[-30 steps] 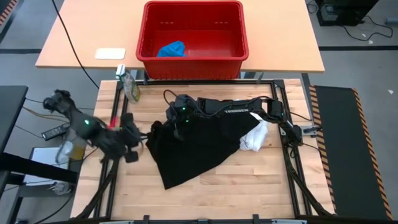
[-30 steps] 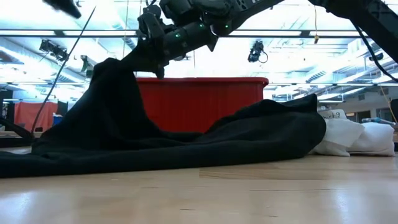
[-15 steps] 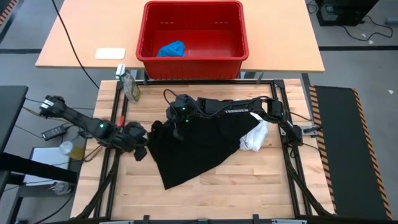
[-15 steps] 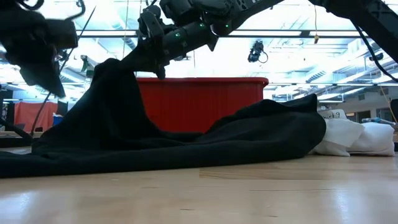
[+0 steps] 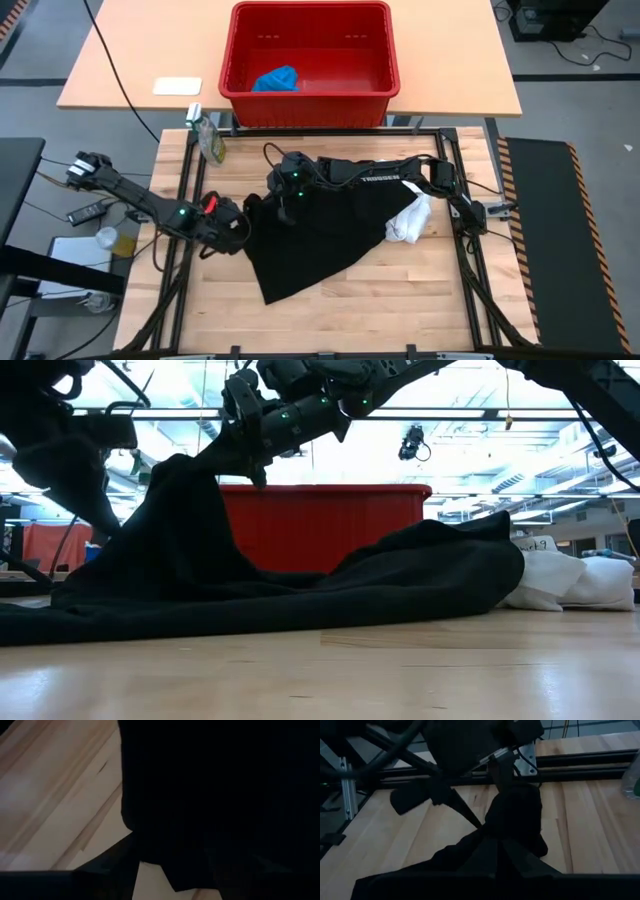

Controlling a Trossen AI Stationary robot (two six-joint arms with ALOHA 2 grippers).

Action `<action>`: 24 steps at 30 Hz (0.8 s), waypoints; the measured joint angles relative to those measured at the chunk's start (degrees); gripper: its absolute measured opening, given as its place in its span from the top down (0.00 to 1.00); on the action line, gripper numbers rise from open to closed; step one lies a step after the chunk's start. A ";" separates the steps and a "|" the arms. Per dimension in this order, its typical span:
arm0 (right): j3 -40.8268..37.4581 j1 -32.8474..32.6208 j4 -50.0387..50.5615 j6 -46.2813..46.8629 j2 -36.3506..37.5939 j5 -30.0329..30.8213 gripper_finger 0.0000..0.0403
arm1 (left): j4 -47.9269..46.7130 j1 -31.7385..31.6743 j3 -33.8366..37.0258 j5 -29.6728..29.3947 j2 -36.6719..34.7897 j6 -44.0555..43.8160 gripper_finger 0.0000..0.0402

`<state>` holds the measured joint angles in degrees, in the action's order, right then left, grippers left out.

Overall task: Fold laundry
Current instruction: Fold the black shirt

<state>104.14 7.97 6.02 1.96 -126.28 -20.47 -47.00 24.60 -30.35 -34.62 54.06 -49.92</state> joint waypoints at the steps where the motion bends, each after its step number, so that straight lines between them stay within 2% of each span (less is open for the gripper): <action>1: 0.00 0.00 -0.04 0.02 0.00 0.00 0.98 | 0.02 0.00 0.00 -0.45 0.72 -0.31 0.45; 6: 0.00 -0.07 -0.24 0.04 0.00 0.00 0.98 | 1.46 -0.01 -0.02 -6.27 4.42 -2.24 0.49; 14: 0.00 -0.10 -0.96 0.60 -0.02 0.44 0.98 | 2.57 -0.07 -0.02 -9.94 10.41 -7.15 0.55; 17: 0.00 -0.25 -1.52 1.09 -0.04 0.50 0.98 | 2.27 -1.30 -0.02 -12.63 12.60 -11.94 0.67; 20: 0.00 -0.62 -1.57 1.05 -0.04 1.14 0.98 | 2.16 -3.38 -0.02 -11.36 14.11 -13.00 0.91; 21: 0.00 -0.69 -1.57 1.05 -0.04 1.14 0.98 | 1.99 -3.99 -0.02 -10.36 14.16 -13.15 0.95; 24: 0.00 -0.72 -1.57 1.05 -0.04 1.09 0.98 | -4.43 -4.50 -1.31 -6.91 12.60 -14.01 0.98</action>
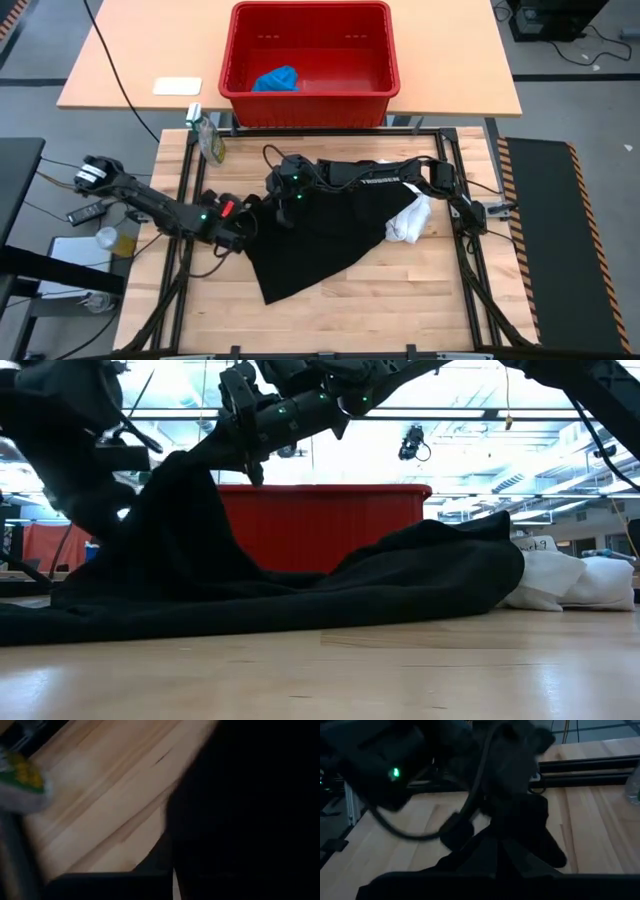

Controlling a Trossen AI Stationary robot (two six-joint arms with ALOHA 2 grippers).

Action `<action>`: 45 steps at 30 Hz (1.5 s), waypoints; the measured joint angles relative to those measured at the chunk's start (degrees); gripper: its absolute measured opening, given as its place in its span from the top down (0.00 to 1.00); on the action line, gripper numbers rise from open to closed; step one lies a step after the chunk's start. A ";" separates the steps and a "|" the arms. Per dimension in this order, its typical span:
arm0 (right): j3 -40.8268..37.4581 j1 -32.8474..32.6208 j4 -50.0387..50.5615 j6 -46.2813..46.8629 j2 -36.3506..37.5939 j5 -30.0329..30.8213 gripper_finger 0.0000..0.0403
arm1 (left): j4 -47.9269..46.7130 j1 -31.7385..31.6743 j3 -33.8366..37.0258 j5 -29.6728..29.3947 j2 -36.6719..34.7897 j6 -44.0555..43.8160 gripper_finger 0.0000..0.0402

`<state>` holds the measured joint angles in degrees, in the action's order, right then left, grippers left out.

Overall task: Fold laundry
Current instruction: Fold the black shirt

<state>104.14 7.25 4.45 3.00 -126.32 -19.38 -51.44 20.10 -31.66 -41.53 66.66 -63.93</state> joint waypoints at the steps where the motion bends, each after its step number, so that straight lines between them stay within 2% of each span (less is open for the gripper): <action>1: 0.00 0.02 -0.01 0.09 0.00 0.06 0.98 | -4.10 0.28 -1.33 1.23 -0.89 -0.66 0.99; 6: 0.00 0.02 -0.54 1.31 0.34 5.45 0.98 | -28.67 3.97 -11.22 6.61 -7.06 -5.32 0.99; 9: 0.00 0.04 -1.47 1.49 0.35 7.52 0.97 | -36.93 5.04 -17.18 11.78 -10.80 -6.44 1.00; 15: 0.00 0.15 -3.16 4.08 0.37 9.28 0.86 | -38.54 5.02 -25.72 26.39 -16.21 -8.35 1.00; 19: 0.00 0.38 -3.44 5.96 0.55 8.39 0.74 | -38.51 5.08 -27.86 38.31 -18.49 -13.52 1.00; 21: 0.00 0.48 -3.42 6.28 0.51 8.23 0.68 | -38.59 5.62 -27.87 42.06 -19.14 -16.59 1.00; 24: 0.00 0.78 -3.43 6.06 0.46 8.26 0.63 | -38.65 7.25 -27.87 43.04 -19.26 -20.63 1.00; 27: 0.00 0.87 -3.00 6.46 0.45 8.57 0.61 | -38.54 8.89 -27.87 47.00 -19.10 -23.59 1.00; 34: 0.00 0.76 -0.43 7.31 1.65 2.33 0.61 | -38.60 13.07 -27.87 47.16 -19.01 -28.06 1.00; 38: 0.04 0.81 0.68 7.85 2.92 0.19 0.61 | -38.56 15.72 -27.87 49.48 -18.94 -32.62 1.00; 41: 0.02 0.54 1.84 7.82 3.92 -0.07 0.61 | -38.56 18.45 -27.87 51.75 -18.96 -35.42 1.00; 45: 0.04 -0.23 2.33 7.50 5.17 -0.99 0.61 | -38.56 22.22 -27.87 51.71 -18.94 -38.65 1.00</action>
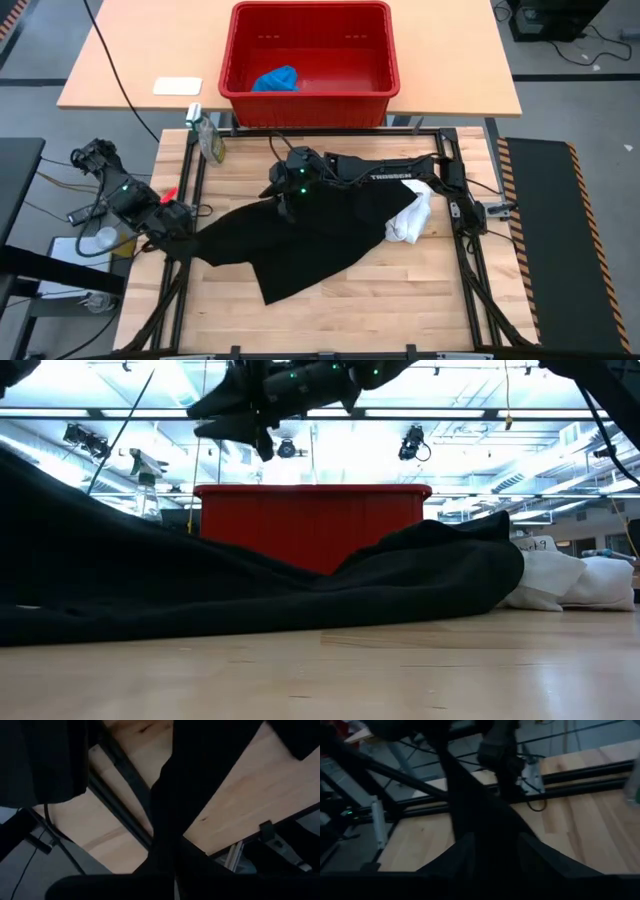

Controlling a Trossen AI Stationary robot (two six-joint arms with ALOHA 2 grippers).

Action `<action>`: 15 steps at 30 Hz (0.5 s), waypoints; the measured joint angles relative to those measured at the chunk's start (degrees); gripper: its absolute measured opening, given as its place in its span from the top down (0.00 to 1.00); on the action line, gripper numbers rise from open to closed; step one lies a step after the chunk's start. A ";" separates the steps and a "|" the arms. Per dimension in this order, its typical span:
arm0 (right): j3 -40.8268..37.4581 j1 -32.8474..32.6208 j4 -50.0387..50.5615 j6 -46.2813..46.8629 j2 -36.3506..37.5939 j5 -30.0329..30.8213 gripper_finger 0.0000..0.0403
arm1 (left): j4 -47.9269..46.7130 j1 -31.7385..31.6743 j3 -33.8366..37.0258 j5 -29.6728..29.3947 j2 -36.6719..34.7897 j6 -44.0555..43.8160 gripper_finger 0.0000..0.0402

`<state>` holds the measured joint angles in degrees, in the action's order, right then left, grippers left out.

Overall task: Fold laundry
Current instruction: Fold the black shirt

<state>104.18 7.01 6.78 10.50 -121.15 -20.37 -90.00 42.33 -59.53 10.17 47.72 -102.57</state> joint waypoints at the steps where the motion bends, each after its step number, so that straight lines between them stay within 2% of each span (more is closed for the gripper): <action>1: 0.00 -0.17 0.14 -0.03 0.18 -0.51 0.61 | 0.00 0.81 0.00 -0.04 0.02 -0.53 0.99; 4: 0.00 -0.56 0.38 -0.09 0.45 -0.89 0.61 | 0.01 2.83 0.00 -0.44 0.35 -1.21 0.93; 9: 0.00 -0.62 2.47 0.86 0.48 -2.65 0.61 | -0.02 4.98 0.00 -0.47 0.65 -2.54 0.73; 11: -0.02 -0.36 6.67 0.83 1.35 -2.65 0.61 | 0.11 5.18 -0.15 -1.07 0.64 -2.87 0.65; 13: -0.02 -0.23 11.70 -2.16 3.13 -1.97 0.61 | 3.58 5.18 -1.34 -5.60 0.65 -1.76 0.59; 15: -0.02 -0.47 17.46 -6.30 5.61 -1.12 0.61 | 9.23 5.13 -2.16 -13.89 0.83 0.87 0.55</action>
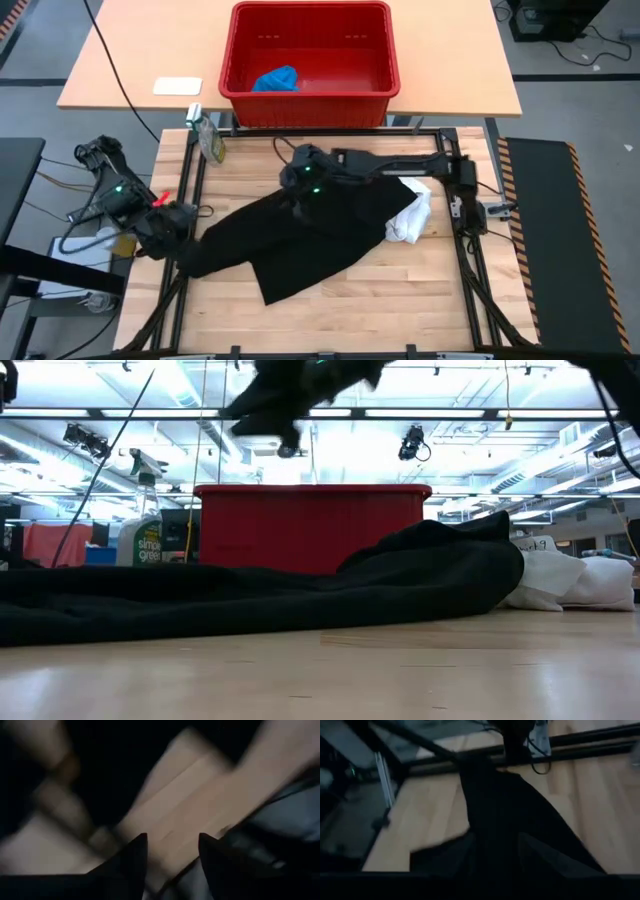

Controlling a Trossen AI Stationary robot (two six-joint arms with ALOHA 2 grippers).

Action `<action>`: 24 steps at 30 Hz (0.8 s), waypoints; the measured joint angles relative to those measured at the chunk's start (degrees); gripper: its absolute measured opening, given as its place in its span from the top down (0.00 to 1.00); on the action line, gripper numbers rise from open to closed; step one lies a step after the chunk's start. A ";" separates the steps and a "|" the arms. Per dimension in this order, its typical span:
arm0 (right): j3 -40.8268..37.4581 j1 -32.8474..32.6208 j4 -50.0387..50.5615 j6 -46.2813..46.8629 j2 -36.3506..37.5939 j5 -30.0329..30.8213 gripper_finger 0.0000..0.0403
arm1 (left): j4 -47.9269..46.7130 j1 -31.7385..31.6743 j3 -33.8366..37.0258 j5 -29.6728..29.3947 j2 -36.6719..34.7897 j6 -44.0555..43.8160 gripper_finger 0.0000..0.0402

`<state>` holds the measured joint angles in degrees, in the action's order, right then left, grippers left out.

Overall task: Fold laundry
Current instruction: Fold the black shirt

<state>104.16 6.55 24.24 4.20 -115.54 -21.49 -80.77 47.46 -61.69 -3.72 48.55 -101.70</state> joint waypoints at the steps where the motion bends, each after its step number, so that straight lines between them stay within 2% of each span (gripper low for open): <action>1: 0.00 -0.29 2.69 -1.35 1.32 0.82 0.61 | 2.94 -0.09 0.02 -3.18 0.60 2.09 0.55; 3: 0.04 -1.22 8.08 -3.04 3.70 1.36 0.61 | 8.83 -0.65 0.16 -5.74 3.43 8.48 0.55; 7: -1.28 -4.23 13.90 -3.72 6.44 1.66 0.61 | 21.13 -0.94 1.44 -5.59 14.26 24.66 0.59; 11: -5.19 -8.42 10.79 0.56 7.11 2.25 0.61 | 31.81 -2.23 1.24 -4.63 25.14 38.37 0.61; 13: -7.26 -12.27 7.33 1.69 7.00 4.69 0.61 | 32.24 -3.20 1.38 -1.53 29.48 40.94 0.61; 15: -9.09 -17.28 1.90 2.12 6.94 9.14 0.61 | 32.25 -3.93 1.40 1.71 32.09 42.15 0.61; 17: -10.98 -22.01 -4.79 2.20 6.94 16.67 0.61 | 32.85 -2.59 1.39 1.35 33.17 43.28 0.61; 19: -12.21 -25.81 -11.42 2.17 5.96 24.88 0.61 | 33.77 0.23 1.35 -2.58 32.42 44.58 0.61; 21: -12.57 -28.04 -16.51 3.11 4.09 30.61 0.61 | 33.24 3.63 1.24 -6.88 31.01 45.90 0.61; 24: -12.59 -29.32 -23.99 9.87 -0.61 33.18 0.61 | 31.16 8.21 1.29 -10.70 28.74 46.32 0.61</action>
<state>91.57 -22.77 0.24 14.06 -116.15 11.69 -49.61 55.68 -60.40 -14.42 77.30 -55.38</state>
